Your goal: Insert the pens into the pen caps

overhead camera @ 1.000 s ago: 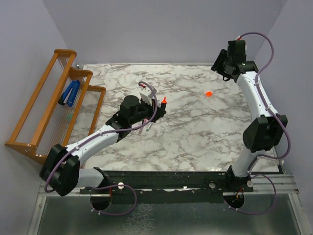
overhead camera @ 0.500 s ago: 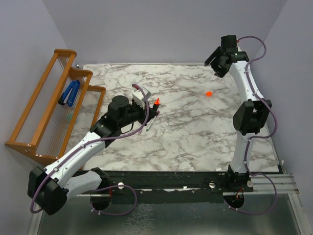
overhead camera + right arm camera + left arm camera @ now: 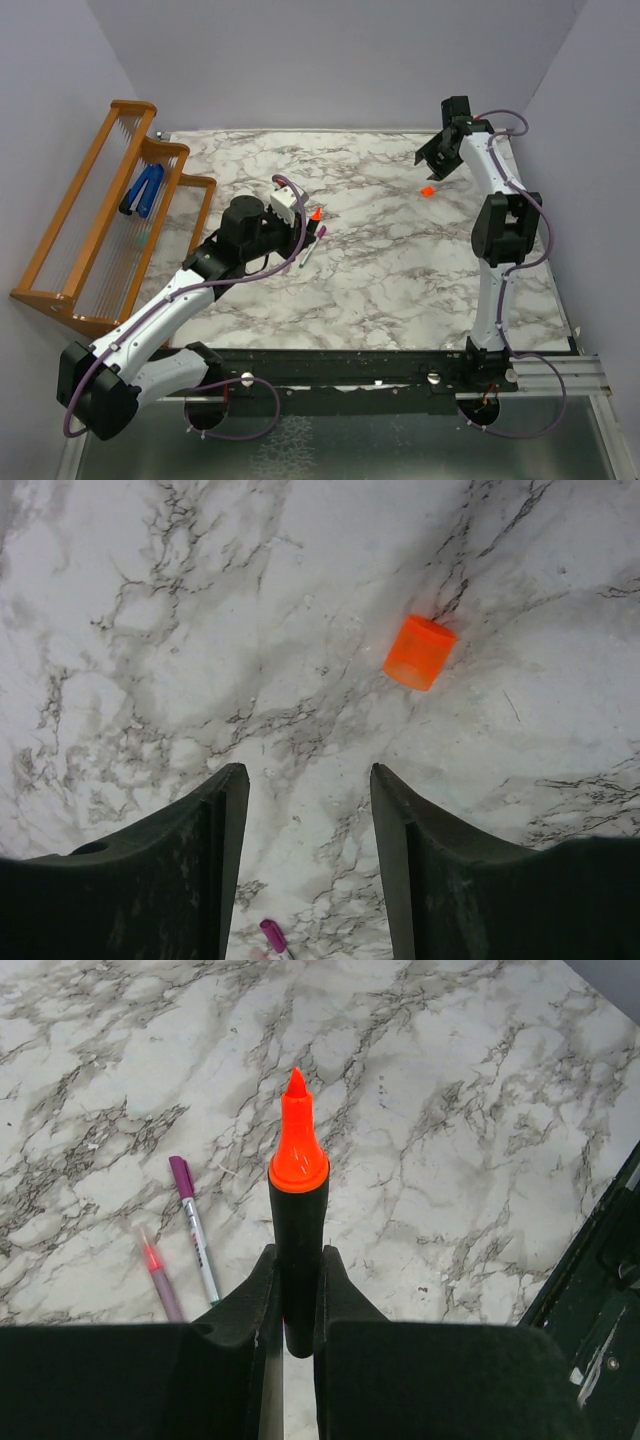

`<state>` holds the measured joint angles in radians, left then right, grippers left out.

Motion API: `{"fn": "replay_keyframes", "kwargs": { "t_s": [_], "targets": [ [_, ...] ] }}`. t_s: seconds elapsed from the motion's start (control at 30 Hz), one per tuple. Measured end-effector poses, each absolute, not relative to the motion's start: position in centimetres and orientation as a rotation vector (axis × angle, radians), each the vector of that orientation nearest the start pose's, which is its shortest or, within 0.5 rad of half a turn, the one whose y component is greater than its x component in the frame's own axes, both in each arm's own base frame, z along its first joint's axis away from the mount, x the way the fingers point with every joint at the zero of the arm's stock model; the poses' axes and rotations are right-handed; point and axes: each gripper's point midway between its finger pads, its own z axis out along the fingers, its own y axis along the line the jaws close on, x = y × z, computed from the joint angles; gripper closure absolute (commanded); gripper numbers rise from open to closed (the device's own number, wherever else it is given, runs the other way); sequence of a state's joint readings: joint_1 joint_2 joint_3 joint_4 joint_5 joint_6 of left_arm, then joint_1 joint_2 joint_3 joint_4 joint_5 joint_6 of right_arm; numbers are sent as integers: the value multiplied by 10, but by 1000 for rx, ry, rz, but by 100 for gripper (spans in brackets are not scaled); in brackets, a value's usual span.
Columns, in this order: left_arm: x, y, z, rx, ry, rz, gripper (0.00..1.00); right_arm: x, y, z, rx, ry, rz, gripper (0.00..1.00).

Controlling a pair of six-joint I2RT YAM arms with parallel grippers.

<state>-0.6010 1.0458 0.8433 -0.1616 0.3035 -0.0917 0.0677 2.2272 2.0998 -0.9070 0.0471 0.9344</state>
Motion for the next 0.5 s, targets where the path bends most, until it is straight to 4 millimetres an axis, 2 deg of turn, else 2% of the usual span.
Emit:
{"fn": "replay_keyframes", "kwargs": {
  "t_s": [0.27,0.5],
  "targets": [
    [258,-241,226,690,1875,-747,100,525,37,76,1241,2451,187,45],
    [257,-242,225,683,1886,-773,100,497,22,37,1315,2528,84,46]
  ]
}}
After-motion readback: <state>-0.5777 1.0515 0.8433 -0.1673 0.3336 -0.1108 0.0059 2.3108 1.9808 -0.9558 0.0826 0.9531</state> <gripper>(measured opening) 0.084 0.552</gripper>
